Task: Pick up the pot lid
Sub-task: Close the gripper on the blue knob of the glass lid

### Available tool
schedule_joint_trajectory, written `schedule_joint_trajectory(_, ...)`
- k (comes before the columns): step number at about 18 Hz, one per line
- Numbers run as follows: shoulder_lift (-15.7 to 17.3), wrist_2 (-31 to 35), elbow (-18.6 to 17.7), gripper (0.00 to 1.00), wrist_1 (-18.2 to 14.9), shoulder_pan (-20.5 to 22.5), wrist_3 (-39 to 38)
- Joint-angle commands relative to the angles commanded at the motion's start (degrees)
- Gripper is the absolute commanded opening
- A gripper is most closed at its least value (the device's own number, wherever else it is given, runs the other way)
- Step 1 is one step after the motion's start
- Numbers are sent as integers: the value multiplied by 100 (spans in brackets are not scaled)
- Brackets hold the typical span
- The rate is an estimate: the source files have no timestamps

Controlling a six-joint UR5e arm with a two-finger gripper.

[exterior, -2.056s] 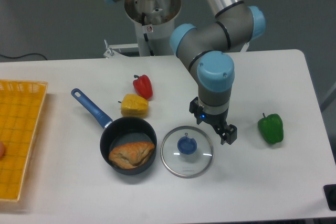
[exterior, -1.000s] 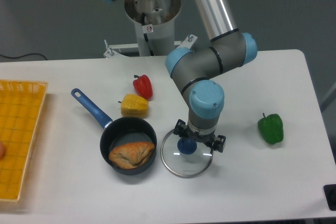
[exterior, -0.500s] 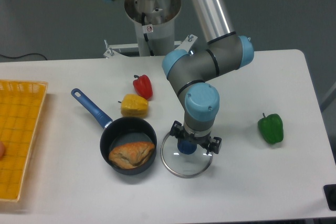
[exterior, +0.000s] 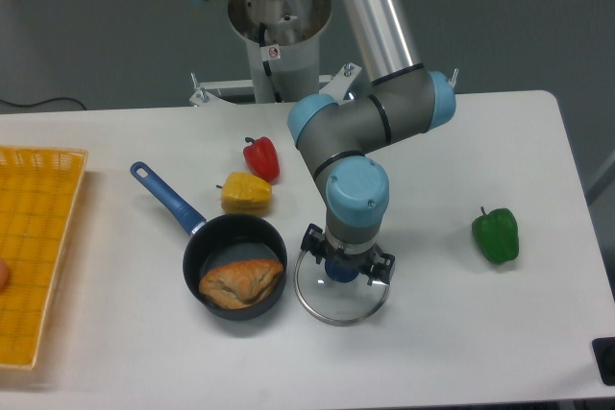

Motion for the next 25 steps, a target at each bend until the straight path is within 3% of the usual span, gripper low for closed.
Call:
schedule_joint_trajectory(21, -105, 26, -18, 100, 79, 0, 18)
schedule_joint_trajectory(25, -114, 26, -18, 93, 79, 0, 26)
